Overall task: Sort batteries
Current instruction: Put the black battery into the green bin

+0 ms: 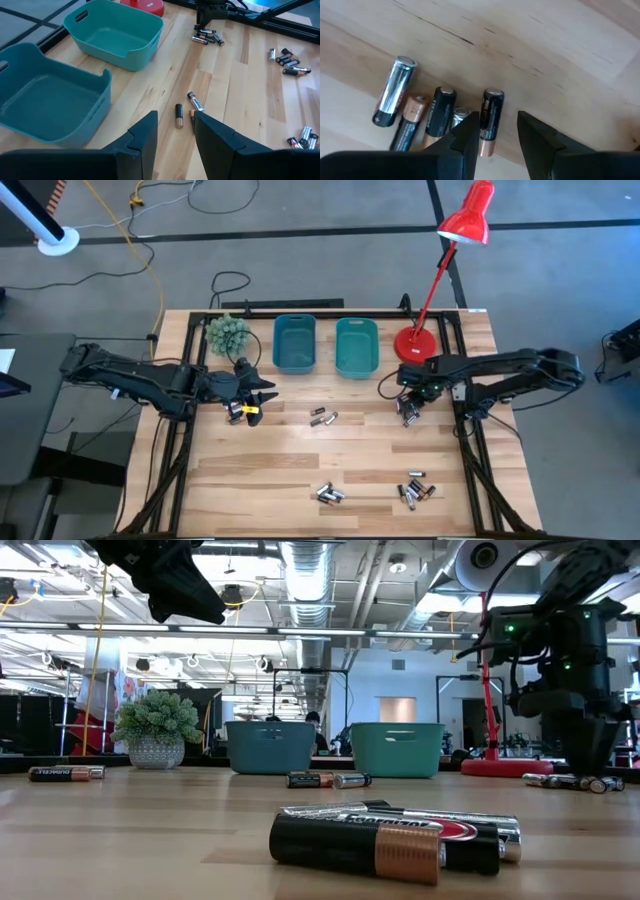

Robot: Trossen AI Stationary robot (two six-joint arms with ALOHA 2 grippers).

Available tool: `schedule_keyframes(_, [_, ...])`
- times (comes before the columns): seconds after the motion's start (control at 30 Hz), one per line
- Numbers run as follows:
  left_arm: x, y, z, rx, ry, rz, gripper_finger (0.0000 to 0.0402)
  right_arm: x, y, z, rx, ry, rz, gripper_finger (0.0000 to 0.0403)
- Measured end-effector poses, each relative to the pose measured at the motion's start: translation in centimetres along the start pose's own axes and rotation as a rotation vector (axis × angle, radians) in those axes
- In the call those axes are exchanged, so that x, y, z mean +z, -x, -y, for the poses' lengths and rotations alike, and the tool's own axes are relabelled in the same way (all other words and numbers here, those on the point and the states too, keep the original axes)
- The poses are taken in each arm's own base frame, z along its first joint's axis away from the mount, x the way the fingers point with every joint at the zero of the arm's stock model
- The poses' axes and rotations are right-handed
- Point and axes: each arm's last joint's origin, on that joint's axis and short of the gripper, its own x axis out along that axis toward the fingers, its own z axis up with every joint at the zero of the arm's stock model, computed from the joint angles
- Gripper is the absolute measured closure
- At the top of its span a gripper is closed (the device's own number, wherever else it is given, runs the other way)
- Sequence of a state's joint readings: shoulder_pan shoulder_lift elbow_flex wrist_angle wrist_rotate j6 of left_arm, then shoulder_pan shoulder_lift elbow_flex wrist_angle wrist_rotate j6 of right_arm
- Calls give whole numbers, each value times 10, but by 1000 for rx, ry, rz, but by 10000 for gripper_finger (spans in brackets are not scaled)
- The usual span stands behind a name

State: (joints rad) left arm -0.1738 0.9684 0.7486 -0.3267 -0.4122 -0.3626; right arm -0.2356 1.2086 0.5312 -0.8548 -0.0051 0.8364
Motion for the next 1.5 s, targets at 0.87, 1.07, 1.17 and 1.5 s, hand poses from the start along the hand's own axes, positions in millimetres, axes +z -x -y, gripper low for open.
schedule_keyframes(0.87, [0, 0, 0, 0, -1, -1, 278, 9, -14, -3, -14, -54, -57, 375])
schedule_keyframes(1.07, [0, 0, 0, 0, -1, -1, 278, 7, -5, 1, 20, -111, -15, 369])
schedule_keyframes(1.17, [0, 0, 0, 0, -1, 0, 278, 5, 0, 2, 38, -112, 9, 371])
schedule_keyframes(1.5, [0, 0, 0, 0, -1, 0, 278, 2, 16, 7, 87, -141, 118, 369])
